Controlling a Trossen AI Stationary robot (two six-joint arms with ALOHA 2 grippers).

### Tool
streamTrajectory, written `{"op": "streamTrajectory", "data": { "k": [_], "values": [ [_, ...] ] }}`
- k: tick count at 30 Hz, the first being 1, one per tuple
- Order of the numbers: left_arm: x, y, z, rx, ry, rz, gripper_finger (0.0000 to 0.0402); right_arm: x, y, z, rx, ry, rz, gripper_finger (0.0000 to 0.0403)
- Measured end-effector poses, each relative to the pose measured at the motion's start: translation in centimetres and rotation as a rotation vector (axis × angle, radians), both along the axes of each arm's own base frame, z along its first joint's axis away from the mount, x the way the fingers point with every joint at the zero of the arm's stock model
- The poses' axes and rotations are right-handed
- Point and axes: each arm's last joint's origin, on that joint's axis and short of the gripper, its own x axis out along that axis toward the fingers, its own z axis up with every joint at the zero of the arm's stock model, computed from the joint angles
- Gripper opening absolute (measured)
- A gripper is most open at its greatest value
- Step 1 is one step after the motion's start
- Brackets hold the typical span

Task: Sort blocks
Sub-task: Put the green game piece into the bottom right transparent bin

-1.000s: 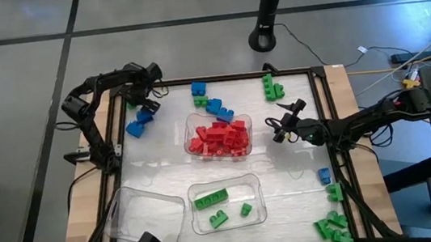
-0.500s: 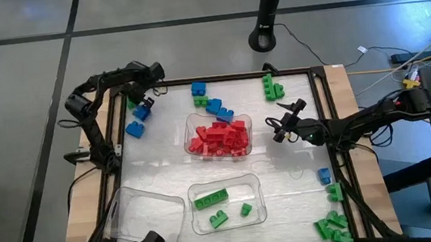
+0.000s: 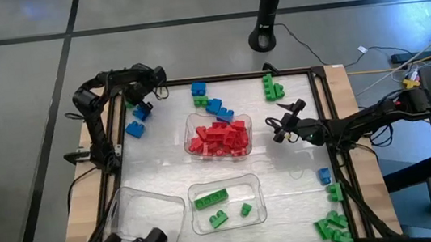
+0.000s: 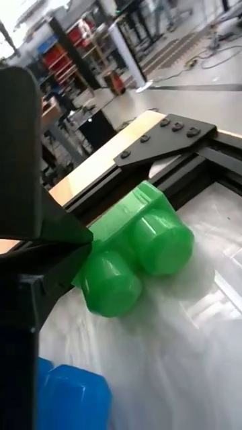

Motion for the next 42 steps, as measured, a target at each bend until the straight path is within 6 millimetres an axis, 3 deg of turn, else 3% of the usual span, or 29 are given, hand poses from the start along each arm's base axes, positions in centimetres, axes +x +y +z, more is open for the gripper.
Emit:
{"op": "streamTrajectory", "data": {
  "k": [12,19,27,32,36,42],
  "values": [
    [3.3,-2.3,0.3,-0.055,-0.034,-0.155,0.0002,0.0,0.0,0.0,-0.006,0.001,-0.015,0.0312],
    [5.4,-4.6,1.3,-0.081,-0.098,-0.237,0.0003,0.0,0.0,0.0,-0.006,0.001,-0.015,0.0312],
    [6.4,-6.4,3.4,-0.009,-0.155,-0.269,0.0003,0.0,0.0,0.0,-0.006,0.000,-0.015,0.0312],
    [6.1,-7.1,6.1,0.092,-0.269,-0.207,0.0007,0.0,0.0,0.0,-0.006,0.001,-0.015,0.0312],
    [5.3,-7.2,8.5,0.154,-0.423,-0.148,0.0044,0.0,0.0,0.0,-0.006,0.001,-0.014,0.0312],
    [3.7,-6.1,10.7,0.215,-0.614,-0.046,0.0148,0.0,0.0,0.0,0.001,0.003,0.002,0.0312]
  ]
}}
